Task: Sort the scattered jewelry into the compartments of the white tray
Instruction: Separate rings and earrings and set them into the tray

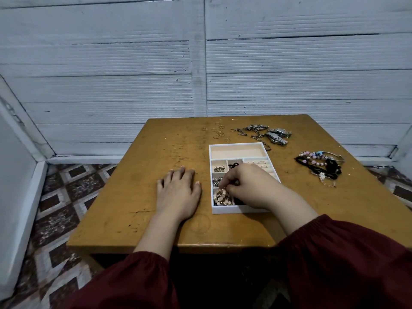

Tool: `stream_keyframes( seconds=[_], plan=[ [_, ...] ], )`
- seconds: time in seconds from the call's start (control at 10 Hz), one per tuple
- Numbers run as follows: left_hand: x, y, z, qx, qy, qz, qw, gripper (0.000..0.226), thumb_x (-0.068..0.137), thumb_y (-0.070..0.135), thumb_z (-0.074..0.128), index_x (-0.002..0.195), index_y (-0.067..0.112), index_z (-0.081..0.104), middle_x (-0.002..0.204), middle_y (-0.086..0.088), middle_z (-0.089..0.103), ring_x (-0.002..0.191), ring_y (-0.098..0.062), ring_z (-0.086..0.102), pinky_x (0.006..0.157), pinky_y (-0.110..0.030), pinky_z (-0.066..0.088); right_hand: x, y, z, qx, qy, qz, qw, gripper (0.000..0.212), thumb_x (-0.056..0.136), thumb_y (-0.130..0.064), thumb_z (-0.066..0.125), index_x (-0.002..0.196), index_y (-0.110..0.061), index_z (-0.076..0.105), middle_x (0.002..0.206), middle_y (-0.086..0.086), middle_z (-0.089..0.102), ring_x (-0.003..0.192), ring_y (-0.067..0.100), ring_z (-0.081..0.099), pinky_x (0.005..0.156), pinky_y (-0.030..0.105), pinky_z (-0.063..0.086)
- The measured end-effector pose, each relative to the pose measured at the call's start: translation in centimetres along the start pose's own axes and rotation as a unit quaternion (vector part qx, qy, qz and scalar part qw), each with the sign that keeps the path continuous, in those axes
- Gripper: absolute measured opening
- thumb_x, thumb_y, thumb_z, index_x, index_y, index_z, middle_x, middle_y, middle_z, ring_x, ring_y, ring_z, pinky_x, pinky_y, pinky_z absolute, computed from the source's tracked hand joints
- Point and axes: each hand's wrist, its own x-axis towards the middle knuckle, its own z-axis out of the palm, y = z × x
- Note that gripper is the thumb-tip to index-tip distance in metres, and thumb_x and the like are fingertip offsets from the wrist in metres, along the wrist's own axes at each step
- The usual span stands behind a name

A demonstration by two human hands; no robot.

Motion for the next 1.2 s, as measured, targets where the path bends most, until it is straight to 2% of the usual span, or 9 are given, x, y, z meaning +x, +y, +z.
stream_keyframes(
  seconds=[0.1, 0.2, 0.3, 0.4, 0.5, 0.6, 0.8, 1.0, 1.2],
  plan=[
    [0.02, -0.02, 0.02, -0.001, 0.0, -0.002, 1.0, 0.05, 0.097, 0.047, 0.033, 0.144, 0.031, 0.034, 0.155, 0.003, 0.026, 0.143, -0.021, 0.017, 0.114, -0.045, 0.011, -0.13, 0.15, 0.05, 0.018, 0.011, -0.002, 1.0, 0.017, 0.082, -0.014, 0.059, 0.089, -0.024, 0.072, 0.083, -0.004, 0.069, 0.078, 0.012, 0.062, 0.073, 0.028, 0.052],
    [0.02, -0.03, 0.06, -0.002, 0.002, -0.002, 1.0, 0.049, 0.097, 0.047, 0.033, 0.143, 0.031, 0.034, 0.155, 0.003, 0.026, 0.143, -0.021, 0.017, 0.114, -0.045, 0.011, -0.2, 0.23, 0.13, 0.003, 0.014, -0.007, 1.0, 0.008, 0.077, -0.031, 0.071, 0.081, -0.024, 0.072, 0.078, -0.008, 0.067, 0.076, 0.009, 0.061, 0.067, 0.027, 0.049],
    [0.04, -0.02, 0.09, -0.001, 0.002, -0.003, 1.0, 0.049, 0.097, 0.047, 0.033, 0.143, 0.031, 0.034, 0.155, 0.003, 0.026, 0.143, -0.021, 0.017, 0.114, -0.045, 0.012, -0.1, 0.24, 0.25, -0.026, 0.027, -0.008, 0.999, 0.015, 0.077, -0.04, 0.071, 0.083, -0.027, 0.074, 0.082, -0.009, 0.066, 0.08, 0.01, 0.06, 0.066, 0.027, 0.047],
    [0.0, 0.0, 0.07, 0.004, 0.002, -0.004, 1.0, 0.049, 0.097, 0.047, 0.033, 0.143, 0.031, 0.034, 0.156, 0.003, 0.025, 0.144, -0.021, 0.017, 0.114, -0.044, 0.012, -0.03, 0.12, 0.32, -0.06, 0.039, -0.013, 0.997, 0.016, 0.082, -0.037, 0.064, 0.087, -0.028, 0.075, 0.089, -0.005, 0.068, 0.087, 0.015, 0.061, 0.072, 0.03, 0.05],
    [-0.04, 0.0, 0.04, 0.003, -0.001, -0.003, 1.0, 0.049, 0.097, 0.047, 0.033, 0.144, 0.031, 0.034, 0.156, 0.003, 0.025, 0.144, -0.021, 0.016, 0.114, -0.045, 0.012, -0.23, 0.22, 0.22, -0.058, 0.028, -0.019, 0.998, 0.023, 0.074, -0.044, 0.067, 0.087, -0.027, 0.075, 0.081, -0.007, 0.062, 0.085, 0.016, 0.059, 0.072, 0.029, 0.05],
    [0.03, -0.06, 0.06, 0.001, -0.001, -0.002, 1.0, 0.049, 0.097, 0.047, 0.032, 0.144, 0.031, 0.034, 0.156, 0.003, 0.025, 0.144, -0.021, 0.016, 0.114, -0.045, 0.012, -0.18, 0.45, 0.25, -0.084, 0.023, -0.025, 0.996, 0.034, 0.07, -0.051, 0.072, 0.095, -0.029, 0.073, 0.083, -0.007, 0.054, 0.089, 0.017, 0.056, 0.074, 0.029, 0.047],
    [0.05, -0.08, 0.15, 0.002, 0.001, -0.002, 1.0, 0.05, 0.097, 0.048, 0.032, 0.143, 0.031, 0.034, 0.156, 0.003, 0.025, 0.144, -0.021, 0.017, 0.114, -0.045, 0.011, -0.06, 0.37, 0.64, -0.034, 0.061, -0.032, 0.997, 0.015, 0.074, -0.041, 0.073, 0.08, -0.027, 0.069, 0.083, -0.007, 0.064, 0.081, 0.013, 0.059, 0.072, 0.035, 0.051],
    [0.09, -0.09, 0.18, 0.0, 0.004, -0.003, 1.0, 0.049, 0.096, 0.048, 0.033, 0.143, 0.032, 0.035, 0.155, 0.004, 0.026, 0.143, -0.021, 0.018, 0.114, -0.045, 0.012, 0.58, -0.02, 0.8, -0.082, 0.069, -0.039, 0.994, 0.013, 0.08, -0.038, 0.069, 0.089, -0.03, 0.073, 0.093, -0.007, 0.07, 0.094, 0.015, 0.059, 0.069, 0.026, 0.041],
    [0.16, -0.04, 0.22, -0.001, 0.005, -0.002, 1.0, 0.049, 0.096, 0.048, 0.033, 0.143, 0.031, 0.035, 0.155, 0.004, 0.026, 0.143, -0.021, 0.017, 0.114, -0.045, 0.012, 0.24, -0.11, 0.44, -0.12, 0.05, -0.052, 0.99, 0.018, 0.085, -0.029, 0.06, 0.096, -0.036, 0.072, 0.099, -0.01, 0.07, 0.105, 0.015, 0.055, 0.082, 0.027, 0.04]
  ],
)
